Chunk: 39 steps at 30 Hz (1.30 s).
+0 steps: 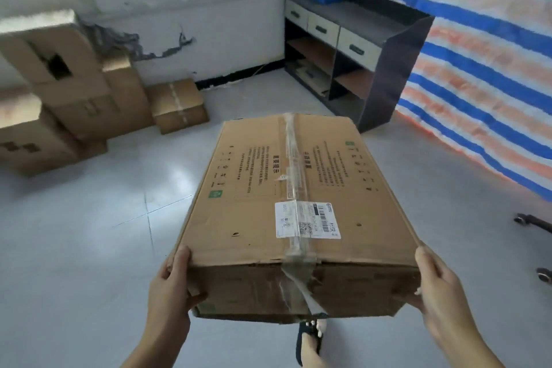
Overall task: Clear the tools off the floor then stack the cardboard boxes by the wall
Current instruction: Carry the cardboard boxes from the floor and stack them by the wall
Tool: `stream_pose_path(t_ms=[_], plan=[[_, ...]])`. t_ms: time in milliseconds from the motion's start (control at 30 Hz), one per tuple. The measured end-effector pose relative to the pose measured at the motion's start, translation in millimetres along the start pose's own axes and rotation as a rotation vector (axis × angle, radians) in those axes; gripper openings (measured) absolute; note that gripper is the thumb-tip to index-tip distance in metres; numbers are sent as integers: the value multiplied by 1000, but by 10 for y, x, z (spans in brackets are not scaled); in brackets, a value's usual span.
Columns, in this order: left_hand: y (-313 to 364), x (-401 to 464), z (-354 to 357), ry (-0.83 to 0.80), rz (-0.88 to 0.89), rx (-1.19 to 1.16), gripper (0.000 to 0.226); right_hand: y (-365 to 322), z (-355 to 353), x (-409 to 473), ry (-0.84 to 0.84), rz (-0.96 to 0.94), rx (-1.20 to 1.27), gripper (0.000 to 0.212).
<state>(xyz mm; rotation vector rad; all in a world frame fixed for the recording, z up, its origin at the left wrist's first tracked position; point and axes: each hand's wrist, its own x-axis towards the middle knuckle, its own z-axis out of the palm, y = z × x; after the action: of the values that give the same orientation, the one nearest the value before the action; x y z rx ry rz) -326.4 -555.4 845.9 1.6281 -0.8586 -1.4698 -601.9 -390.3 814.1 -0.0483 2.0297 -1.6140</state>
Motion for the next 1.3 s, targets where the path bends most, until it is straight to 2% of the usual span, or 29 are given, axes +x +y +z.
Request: stream_pose_path(t_ms=[200, 500, 767, 1000, 1300], plan=[[405, 591, 430, 201, 21, -104, 26, -595, 1015, 1116, -236, -41, -72, 35], [867, 1480, 1035, 358, 82, -211, 25, -1340, 2173, 2198, -426, -136, -197, 43], [1388, 2822, 1436, 386, 75, -225, 26, -1748, 3498, 3050, -443, -131, -172, 38], [2256, 4332, 1668, 320, 40, -213, 24, -2243, 4918, 3715, -393, -104, -186, 37], [3048, 5777, 1895, 307, 33, -212, 20, -2683, 6327, 4381, -412, -108, -251, 39]])
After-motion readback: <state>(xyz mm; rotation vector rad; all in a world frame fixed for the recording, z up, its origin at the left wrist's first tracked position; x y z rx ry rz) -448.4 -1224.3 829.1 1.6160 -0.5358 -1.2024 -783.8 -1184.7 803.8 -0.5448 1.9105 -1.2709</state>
